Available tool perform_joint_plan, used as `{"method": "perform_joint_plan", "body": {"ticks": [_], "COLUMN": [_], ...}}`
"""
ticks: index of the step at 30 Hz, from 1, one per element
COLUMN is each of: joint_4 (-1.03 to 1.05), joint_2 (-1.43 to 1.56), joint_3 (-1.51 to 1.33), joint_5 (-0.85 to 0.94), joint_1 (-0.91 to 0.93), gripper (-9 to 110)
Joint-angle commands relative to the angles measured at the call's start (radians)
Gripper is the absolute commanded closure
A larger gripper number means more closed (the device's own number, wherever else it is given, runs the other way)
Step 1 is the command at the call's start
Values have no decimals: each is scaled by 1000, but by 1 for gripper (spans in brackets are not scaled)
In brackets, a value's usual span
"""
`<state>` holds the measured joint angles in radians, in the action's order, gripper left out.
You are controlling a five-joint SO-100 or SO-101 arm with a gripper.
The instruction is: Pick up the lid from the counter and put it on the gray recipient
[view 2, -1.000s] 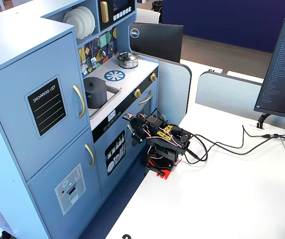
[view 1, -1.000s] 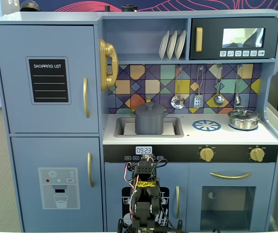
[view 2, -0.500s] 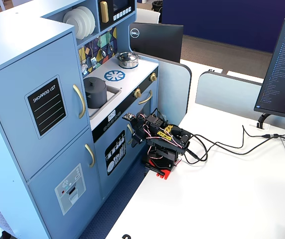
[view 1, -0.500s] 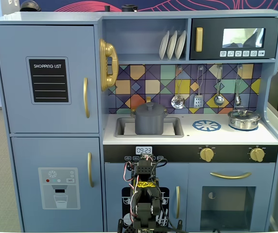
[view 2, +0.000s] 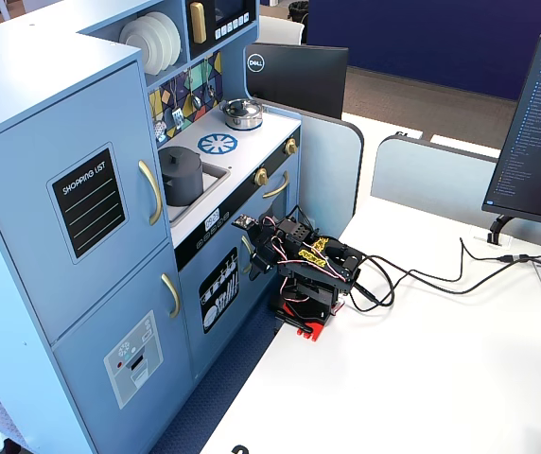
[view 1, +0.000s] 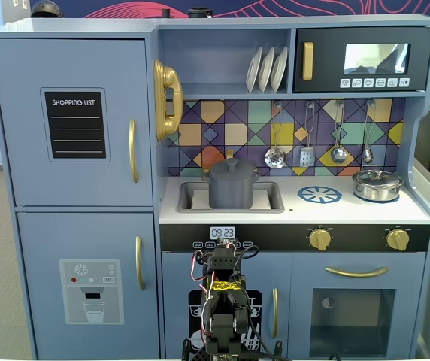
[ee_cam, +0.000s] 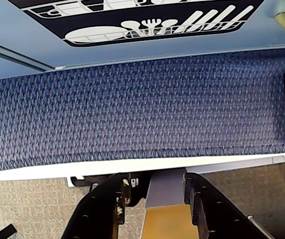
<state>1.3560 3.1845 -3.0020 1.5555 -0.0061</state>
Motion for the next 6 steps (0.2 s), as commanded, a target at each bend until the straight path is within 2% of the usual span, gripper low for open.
{"method": "perform_joint_plan", "body": {"ticks": [1, 6], "joint_4": [175, 175], "joint_2": [-6, -6], "joint_3": [2, 2], "joint_5": [-31, -31], "joint_1": [14, 14], "gripper": [97, 96]}}
